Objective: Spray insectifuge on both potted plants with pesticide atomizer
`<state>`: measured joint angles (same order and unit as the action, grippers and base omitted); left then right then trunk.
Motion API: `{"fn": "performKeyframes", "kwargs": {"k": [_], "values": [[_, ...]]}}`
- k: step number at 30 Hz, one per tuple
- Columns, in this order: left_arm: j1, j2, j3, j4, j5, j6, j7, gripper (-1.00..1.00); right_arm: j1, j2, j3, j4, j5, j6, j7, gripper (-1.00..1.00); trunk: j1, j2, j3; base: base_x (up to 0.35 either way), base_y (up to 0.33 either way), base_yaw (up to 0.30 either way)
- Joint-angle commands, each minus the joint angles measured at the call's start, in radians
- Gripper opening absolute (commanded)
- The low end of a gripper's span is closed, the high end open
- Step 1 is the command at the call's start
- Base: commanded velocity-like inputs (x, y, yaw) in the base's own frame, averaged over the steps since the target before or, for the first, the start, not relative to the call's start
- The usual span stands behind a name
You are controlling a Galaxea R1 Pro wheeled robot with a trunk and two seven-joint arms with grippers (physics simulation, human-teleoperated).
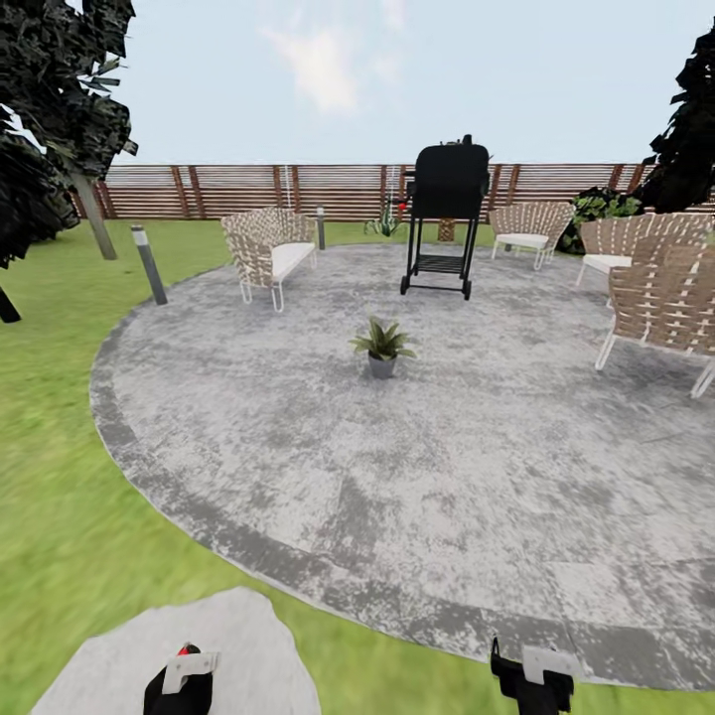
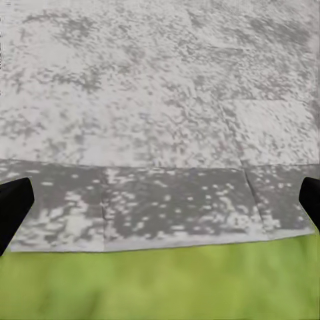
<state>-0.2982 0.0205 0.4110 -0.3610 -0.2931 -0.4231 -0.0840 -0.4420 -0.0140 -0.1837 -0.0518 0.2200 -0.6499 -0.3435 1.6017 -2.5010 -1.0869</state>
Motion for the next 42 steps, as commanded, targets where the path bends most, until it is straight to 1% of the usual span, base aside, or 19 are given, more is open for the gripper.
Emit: {"fn": "performKeyframes", "kwargs": {"k": [1,42], "values": [[-0.001,-0.001,0.009,0.001,-0.005,-0.003,-0.008,-1.0,0.0,0.0,-0.006,0.001,0.01,-0.002,-0.005,1.0,0.001,0.0,-0.001,0.337,0.0,-0.008],[-0.001,-0.001,0.009,0.001,-0.005,-0.003,-0.008,-1.0,0.0,-0.003,-0.006,0.001,0.015,-0.002,-0.005,1.0,0.001,0.0,-0.001,0.337,0.0,0.0]]}}
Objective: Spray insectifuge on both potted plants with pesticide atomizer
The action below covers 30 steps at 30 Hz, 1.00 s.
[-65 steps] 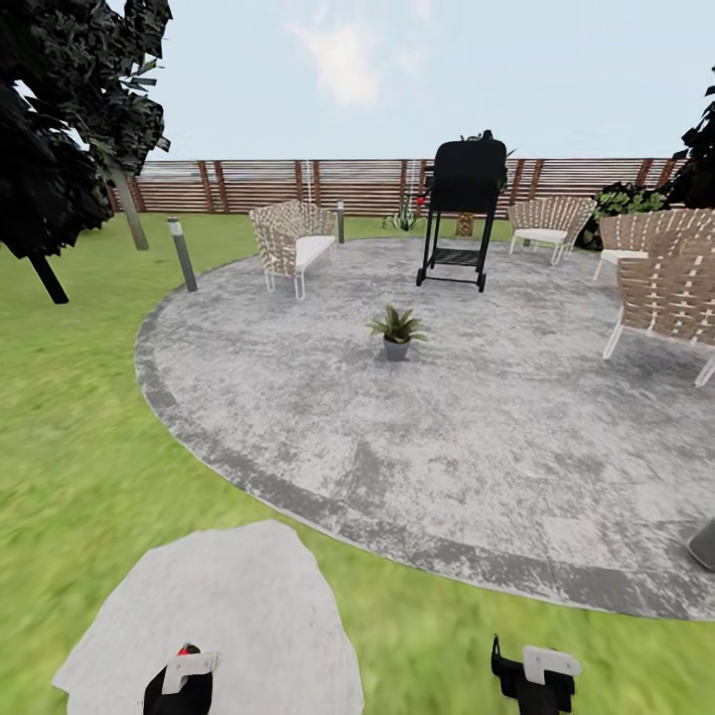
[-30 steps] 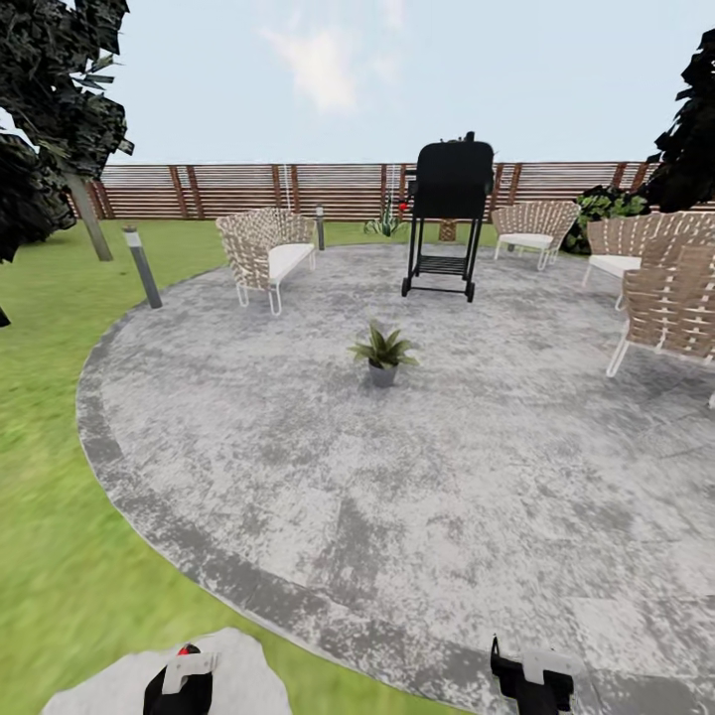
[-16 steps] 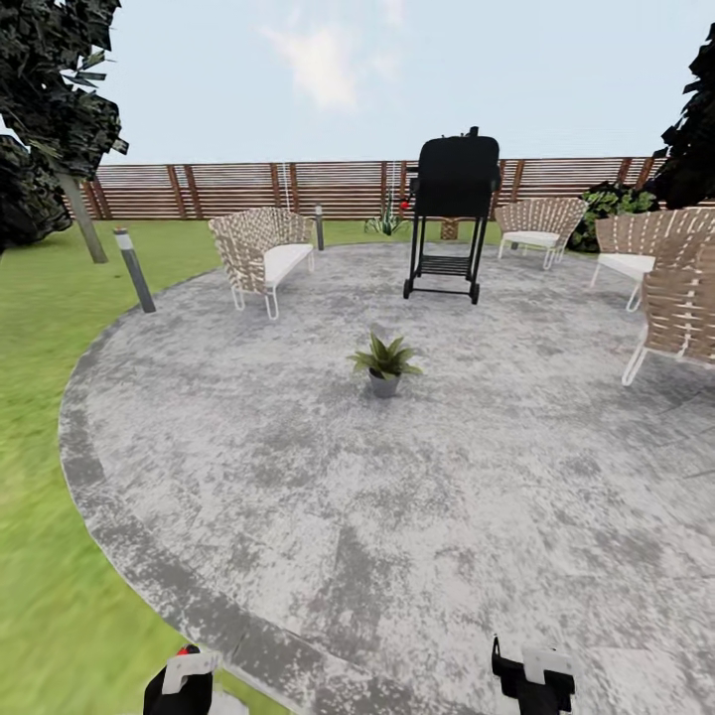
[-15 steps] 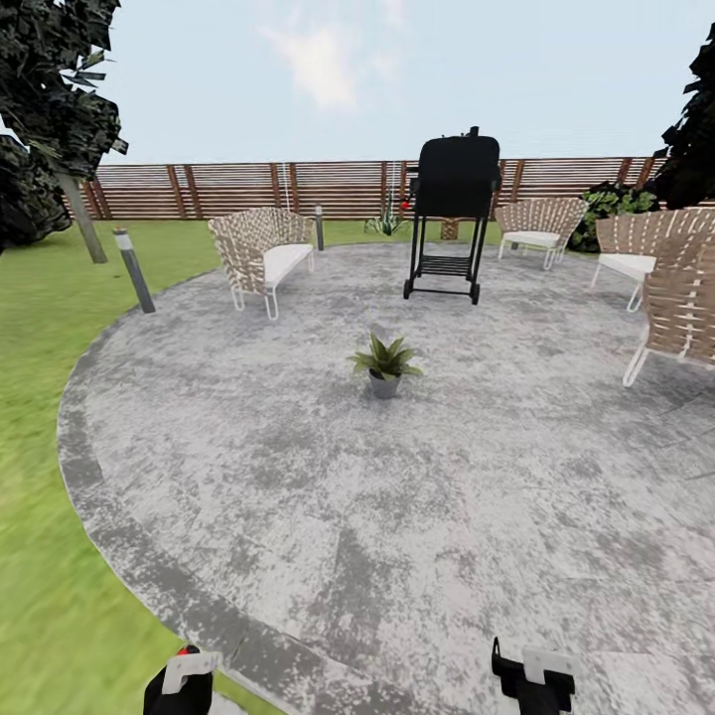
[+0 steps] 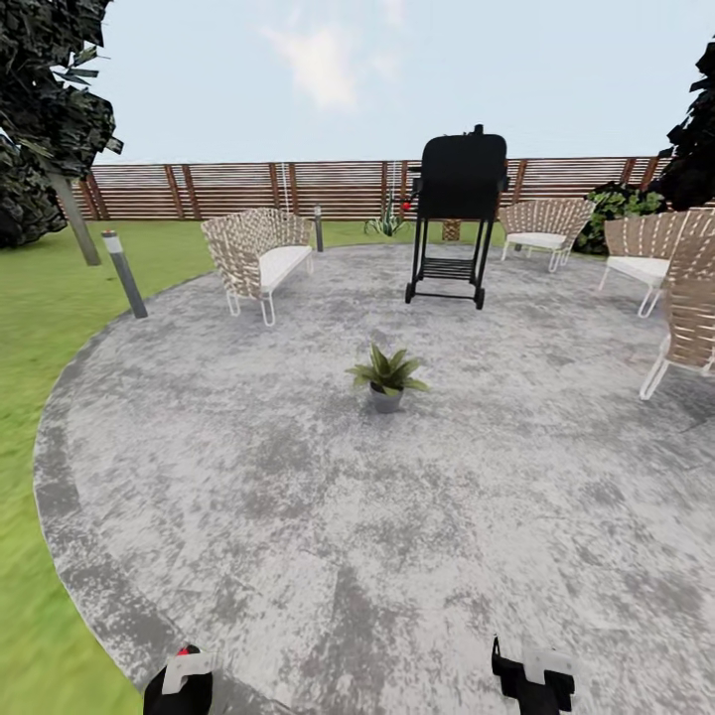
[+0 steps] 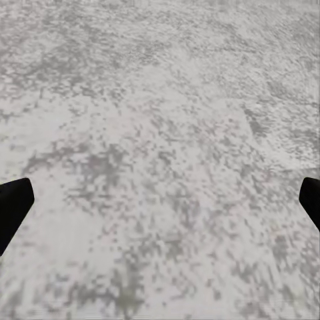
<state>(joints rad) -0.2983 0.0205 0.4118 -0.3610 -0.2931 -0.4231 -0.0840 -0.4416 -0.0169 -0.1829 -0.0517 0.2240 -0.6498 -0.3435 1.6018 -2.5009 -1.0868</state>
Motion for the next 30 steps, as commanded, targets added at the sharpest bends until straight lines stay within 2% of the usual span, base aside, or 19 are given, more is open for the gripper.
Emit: {"fn": "performKeyframes", "kwargs": {"k": [1,19,30], "values": [[-0.001,-0.001,0.009,0.0,-0.005,-0.003,-0.008,-1.0,0.0,0.0,-0.006,0.001,0.011,-0.002,-0.005,1.0,0.0,0.0,-0.001,0.337,0.0,0.0],[-0.001,-0.001,0.009,0.0,-0.005,-0.003,-0.008,-1.0,0.0,0.0,-0.007,0.002,0.011,-0.002,-0.005,1.0,0.0,0.0,-0.001,0.337,0.002,0.0],[-0.001,-0.001,0.009,0.0,-0.004,-0.003,-0.008,-1.0,0.0,0.0,-0.007,0.001,0.011,-0.002,-0.005,1.0,0.0,0.0,-0.001,0.326,0.123,0.0]]}}
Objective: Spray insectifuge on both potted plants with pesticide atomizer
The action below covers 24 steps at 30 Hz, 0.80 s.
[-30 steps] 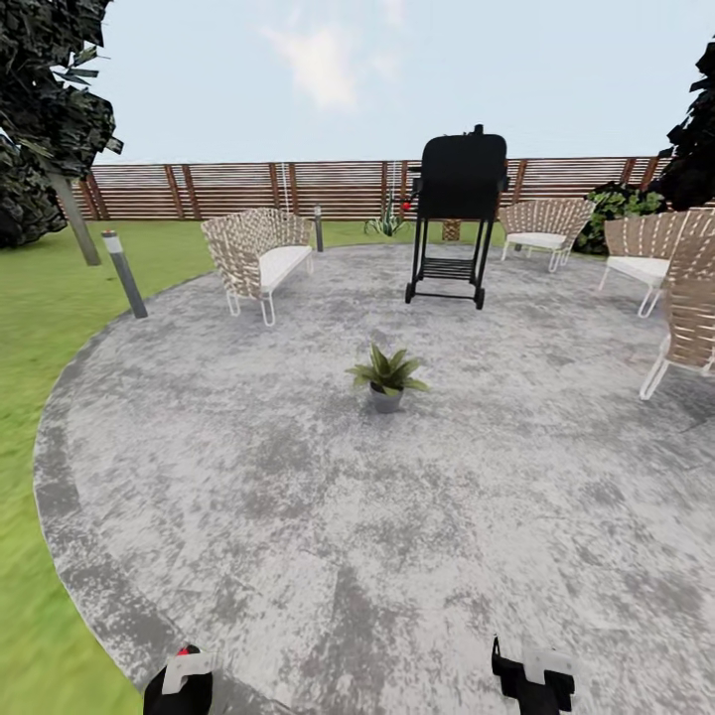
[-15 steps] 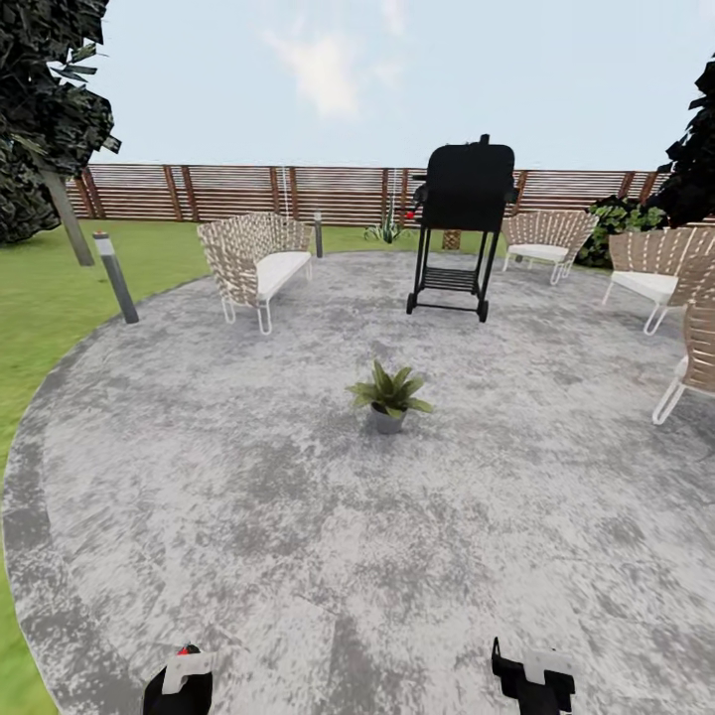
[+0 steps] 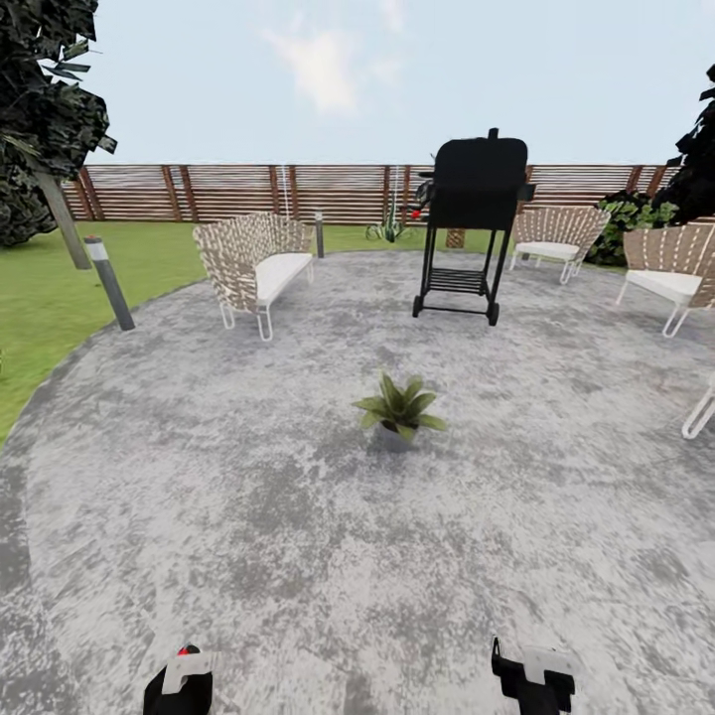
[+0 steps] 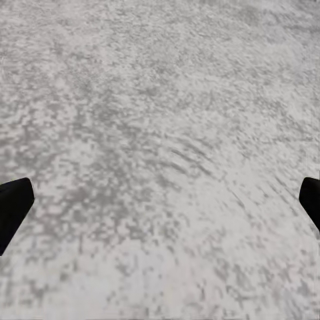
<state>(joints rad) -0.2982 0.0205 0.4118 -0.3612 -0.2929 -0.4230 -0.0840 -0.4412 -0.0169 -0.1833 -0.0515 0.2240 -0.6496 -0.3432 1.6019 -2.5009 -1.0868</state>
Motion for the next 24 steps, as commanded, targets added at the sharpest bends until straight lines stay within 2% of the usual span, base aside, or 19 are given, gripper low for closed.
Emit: {"fn": "performKeyframes", "kwargs": {"k": [1,7,20,24], "values": [[-0.001,-0.001,0.009,0.001,-0.005,-0.003,-0.008,-1.0,-0.001,0.0,-0.006,0.001,0.011,-0.002,-0.005,1.0,0.0,0.0,-0.001,0.311,0.157,0.0],[-0.001,-0.001,0.009,0.001,-0.005,-0.003,-0.008,-1.0,-0.001,0.0,-0.006,0.001,0.011,-0.002,-0.005,1.0,0.0,0.0,-0.001,0.31,0.159,-0.051],[-0.001,-0.001,0.009,0.001,-0.003,-0.003,-0.008,-1.0,-0.001,0.0,-0.006,0.001,0.011,-0.002,-0.004,1.0,0.0,0.0,-0.001,0.296,0.182,-0.285],[-0.001,-0.001,0.009,0.001,-0.003,-0.003,-0.008,-1.0,-0.001,0.0,-0.006,0.001,0.011,-0.002,-0.005,1.0,0.0,0.0,-0.001,0.284,0.204,-0.103]]}}
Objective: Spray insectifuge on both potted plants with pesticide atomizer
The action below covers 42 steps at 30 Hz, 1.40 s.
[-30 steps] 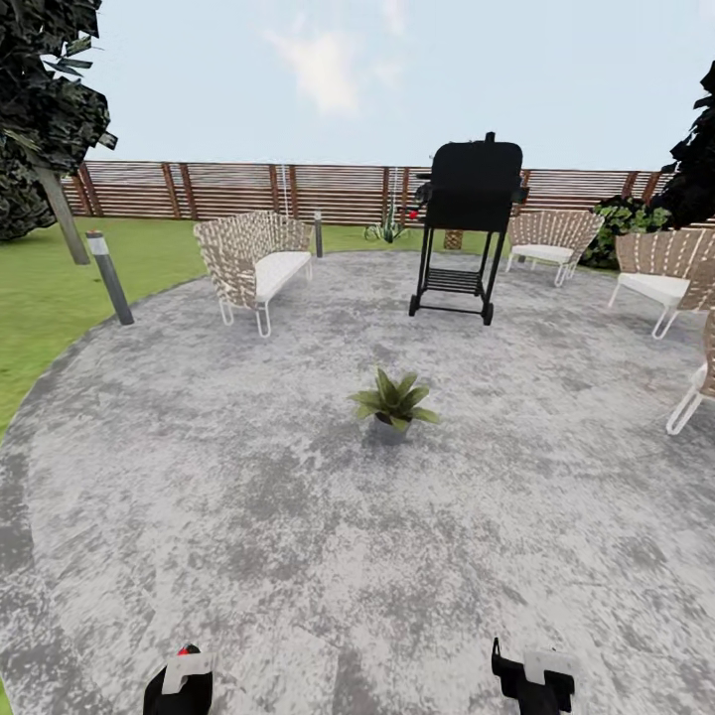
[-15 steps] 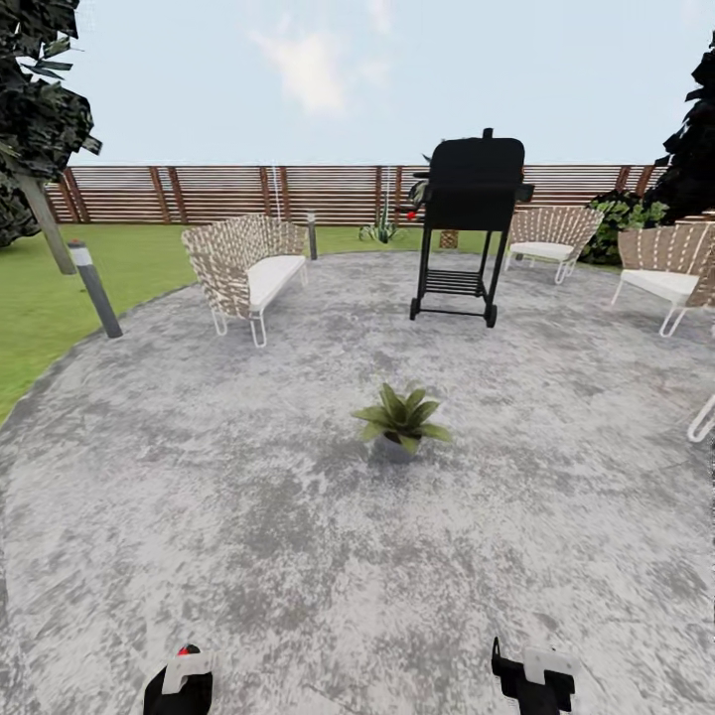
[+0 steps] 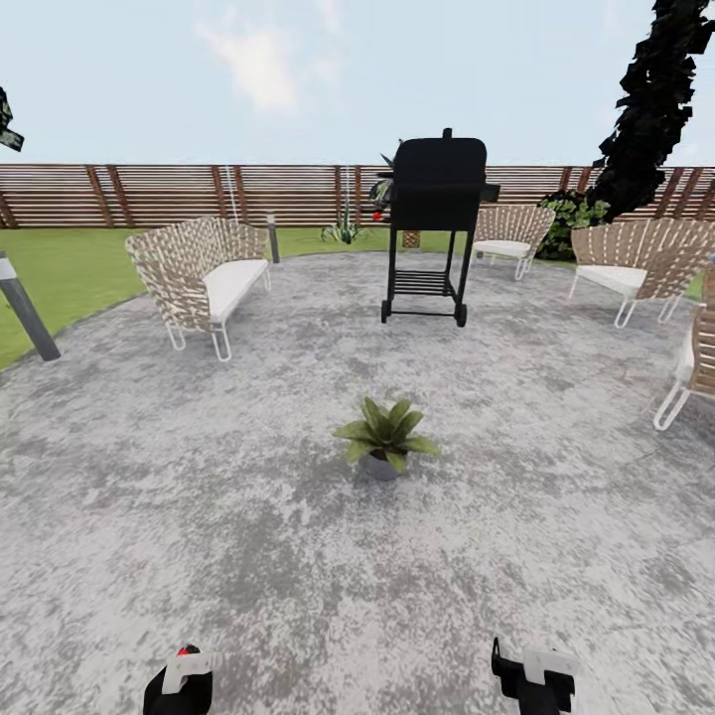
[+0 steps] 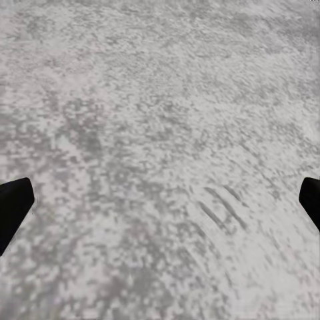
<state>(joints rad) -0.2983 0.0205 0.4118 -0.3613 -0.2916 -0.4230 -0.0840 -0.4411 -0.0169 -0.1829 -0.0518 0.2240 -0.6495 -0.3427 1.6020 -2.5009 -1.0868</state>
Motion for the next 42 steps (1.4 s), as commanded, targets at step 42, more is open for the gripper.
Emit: {"fn": "performKeyframes", "kwargs": {"k": [42], "values": [[-0.001,-0.001,0.009,0.001,-0.005,-0.003,-0.008,-1.0,-0.001,0.0,-0.006,0.001,0.012,-0.002,-0.004,1.0,0.0,0.0,-0.001,0.252,0.179,-0.049]]}}
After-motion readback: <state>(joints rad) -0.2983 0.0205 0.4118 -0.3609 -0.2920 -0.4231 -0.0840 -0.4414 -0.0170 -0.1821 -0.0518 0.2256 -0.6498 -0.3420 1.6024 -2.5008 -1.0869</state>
